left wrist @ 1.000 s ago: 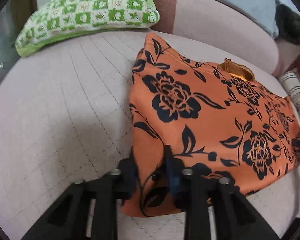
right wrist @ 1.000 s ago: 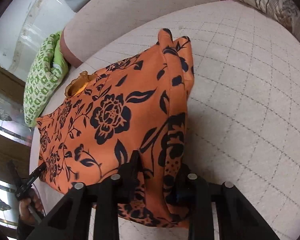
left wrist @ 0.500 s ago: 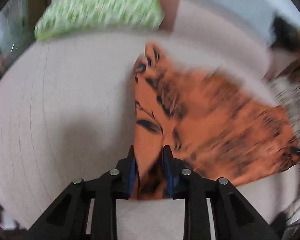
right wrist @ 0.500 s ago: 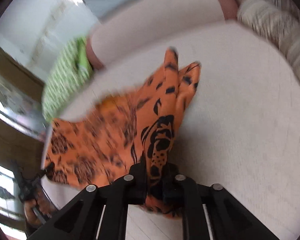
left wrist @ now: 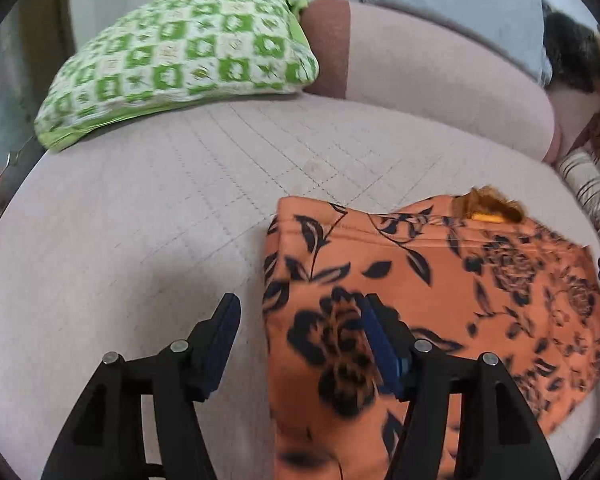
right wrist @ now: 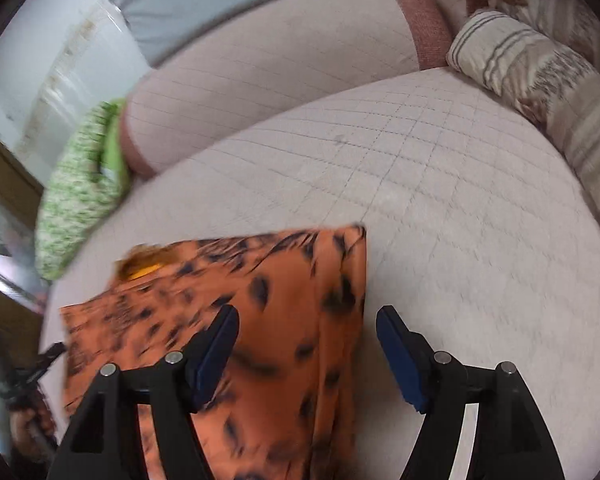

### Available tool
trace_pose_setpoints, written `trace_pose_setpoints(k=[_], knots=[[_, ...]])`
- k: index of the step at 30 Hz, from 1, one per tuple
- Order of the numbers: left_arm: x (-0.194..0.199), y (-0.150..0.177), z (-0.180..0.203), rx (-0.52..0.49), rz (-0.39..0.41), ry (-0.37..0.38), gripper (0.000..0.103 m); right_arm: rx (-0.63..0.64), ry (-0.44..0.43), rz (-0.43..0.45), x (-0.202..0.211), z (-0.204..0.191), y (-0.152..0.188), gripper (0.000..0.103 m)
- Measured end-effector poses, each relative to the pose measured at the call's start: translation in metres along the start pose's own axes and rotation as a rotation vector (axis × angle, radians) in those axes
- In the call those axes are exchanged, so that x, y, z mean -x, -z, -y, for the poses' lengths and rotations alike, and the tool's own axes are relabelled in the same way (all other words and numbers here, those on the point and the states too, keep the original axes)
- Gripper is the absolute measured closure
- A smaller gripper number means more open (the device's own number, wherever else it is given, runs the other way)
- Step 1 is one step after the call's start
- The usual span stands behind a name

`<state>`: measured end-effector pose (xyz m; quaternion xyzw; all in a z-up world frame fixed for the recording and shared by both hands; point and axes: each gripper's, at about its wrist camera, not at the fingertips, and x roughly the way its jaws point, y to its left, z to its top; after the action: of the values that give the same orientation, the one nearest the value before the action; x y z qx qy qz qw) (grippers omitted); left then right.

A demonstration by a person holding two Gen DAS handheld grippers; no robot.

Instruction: Fold small clothes

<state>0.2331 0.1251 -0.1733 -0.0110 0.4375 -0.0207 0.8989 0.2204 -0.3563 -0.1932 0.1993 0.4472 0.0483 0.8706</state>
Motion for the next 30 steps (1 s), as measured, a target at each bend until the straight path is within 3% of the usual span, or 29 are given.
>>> trace_pose_setpoints(k=[1, 2, 3, 5, 7, 9, 11, 12, 13, 14, 15, 18, 19, 22, 25, 26, 28, 29, 30], knots=[[-0.008, -0.004, -0.001, 0.002, -0.009, -0.003, 0.049, 0.04, 0.018, -0.02, -0.012, -0.006, -0.005, 0.049], [-0.009, -0.003, -0.001, 0.005, -0.013, -0.004, 0.065, 0.073, 0.047, -0.046, -0.019, -0.01, -0.006, 0.087], [-0.013, -0.005, -0.001, -0.003, -0.03, -0.012, 0.099, 0.108, 0.085, -0.061, -0.024, -0.016, -0.006, 0.092], [-0.003, -0.007, -0.002, 0.0, 0.02, -0.018, 0.098, 0.195, 0.137, -0.011, -0.015, -0.031, -0.008, 0.097], [0.012, -0.004, -0.004, 0.007, 0.098, -0.044, 0.098, 0.276, 0.216, 0.13, 0.015, -0.043, -0.007, 0.097], [0.008, 0.001, -0.008, 0.033, 0.093, -0.054, 0.097, 0.279, 0.249, 0.204, 0.022, -0.043, -0.008, 0.097], [-0.021, 0.006, -0.009, 0.041, -0.021, -0.079, 0.092, 0.262, 0.256, 0.102, -0.014, -0.031, -0.011, 0.094], [-0.019, 0.007, -0.008, 0.041, 0.004, -0.095, 0.086, 0.232, 0.259, 0.006, -0.035, -0.018, -0.01, 0.093], [-0.01, 0.005, -0.007, 0.042, 0.028, -0.107, 0.076, 0.199, 0.256, -0.006, -0.038, -0.011, -0.008, 0.093], [0.001, 0.003, -0.009, 0.057, 0.045, -0.091, 0.068, 0.171, 0.239, 0.048, -0.027, -0.008, -0.005, 0.091], [0.01, 0.002, -0.009, 0.07, 0.053, -0.071, 0.05, 0.149, 0.245, 0.092, -0.013, -0.007, -0.003, 0.087], [0.049, 0.004, -0.004, 0.02, 0.128, -0.09, 0.046, 0.114, 0.252, 0.19, 0.027, -0.011, 0.003, 0.055], [0.063, 0.009, 0.0, -0.003, 0.147, -0.083, 0.046, 0.099, 0.215, 0.228, 0.044, -0.016, 0.007, 0.043], [0.099, 0.034, 0.013, -0.029, 0.156, -0.043, 0.038, 0.064, 0.015, 0.247, 0.084, -0.029, 0.034, 0.041], [0.105, 0.06, 0.024, -0.036, 0.116, -0.038, 0.034, 0.025, -0.232, 0.141, 0.083, -0.036, 0.071, 0.038], [0.101, 0.068, 0.028, -0.032, 0.092, -0.039, 0.033, 0.007, -0.259, 0.093, 0.071, -0.033, 0.082, 0.033], [0.083, 0.081, 0.034, -0.016, 0.005, -0.06, 0.032, -0.068, -0.194, -0.009, 0.034, -0.013, 0.095, 0.031], [0.075, 0.086, 0.034, -0.007, -0.038, -0.069, 0.032, -0.141, -0.179, -0.051, 0.019, 0.001, 0.101, 0.037], [0.071, 0.091, 0.034, 0.003, -0.069, -0.084, 0.032, -0.186, -0.196, -0.011, 0.028, 0.006, 0.104, 0.04]])
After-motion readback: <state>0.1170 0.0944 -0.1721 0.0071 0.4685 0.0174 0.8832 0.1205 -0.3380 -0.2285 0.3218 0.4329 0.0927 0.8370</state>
